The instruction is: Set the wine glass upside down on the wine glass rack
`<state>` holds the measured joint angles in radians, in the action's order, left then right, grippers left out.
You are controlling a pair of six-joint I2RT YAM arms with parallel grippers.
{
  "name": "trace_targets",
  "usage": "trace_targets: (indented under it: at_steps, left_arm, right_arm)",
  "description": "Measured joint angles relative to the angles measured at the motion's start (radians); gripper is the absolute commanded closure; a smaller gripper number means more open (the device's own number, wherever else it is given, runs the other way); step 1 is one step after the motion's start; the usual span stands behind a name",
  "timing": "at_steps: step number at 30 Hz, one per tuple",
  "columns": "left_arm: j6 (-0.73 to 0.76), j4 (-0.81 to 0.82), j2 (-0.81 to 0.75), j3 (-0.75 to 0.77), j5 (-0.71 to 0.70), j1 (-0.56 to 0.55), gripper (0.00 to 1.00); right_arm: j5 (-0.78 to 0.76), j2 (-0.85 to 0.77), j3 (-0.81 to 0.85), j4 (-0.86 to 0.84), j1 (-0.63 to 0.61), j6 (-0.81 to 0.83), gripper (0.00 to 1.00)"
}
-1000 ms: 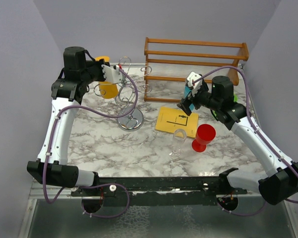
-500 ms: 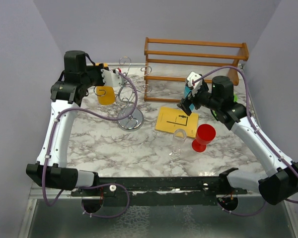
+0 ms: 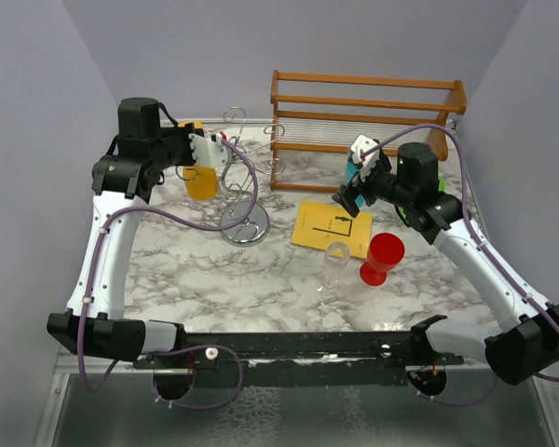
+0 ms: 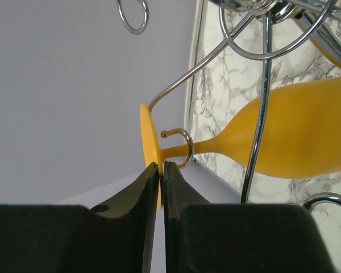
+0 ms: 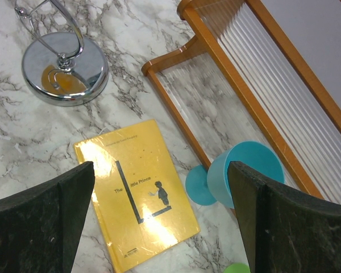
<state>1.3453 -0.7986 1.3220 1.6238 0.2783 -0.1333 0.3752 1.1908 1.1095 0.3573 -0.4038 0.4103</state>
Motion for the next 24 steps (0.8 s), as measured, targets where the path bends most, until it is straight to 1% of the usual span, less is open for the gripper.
trace_targets:
  at_steps: [9, 14, 17, 21, 24]
  left_arm:
    - [0.0, -0.042, 0.0, -0.009, 0.021, 0.0, 0.76]
    - [0.005, -0.053, 0.0, -0.017, 0.021, 0.0, 0.68]
    - [0.012, -0.06, 0.0, -0.017, 0.021, 0.0, 0.63]
    - [0.018, -0.059, -0.008, -0.017, 0.021, 0.0, 0.53]
    - [0.013, -0.058, -0.018, -0.016, 0.023, 0.0, 0.49]
  right_arm:
    - [0.0, 0.0, 0.0, 0.0, 0.0, 0.006, 0.0]
    - [0.0, 0.0, 0.0, 0.0, 0.0, 0.006, 0.0]
    - [-0.001, 0.0, 0.0, 0.002, 0.0, 0.006, 0.01]
    - [-0.019, 0.0, 0.0, 0.012, 0.0, 0.016, 0.0]
    - [-0.058, 0.003, 0.0, 0.013, 0.0, 0.023, 0.0]
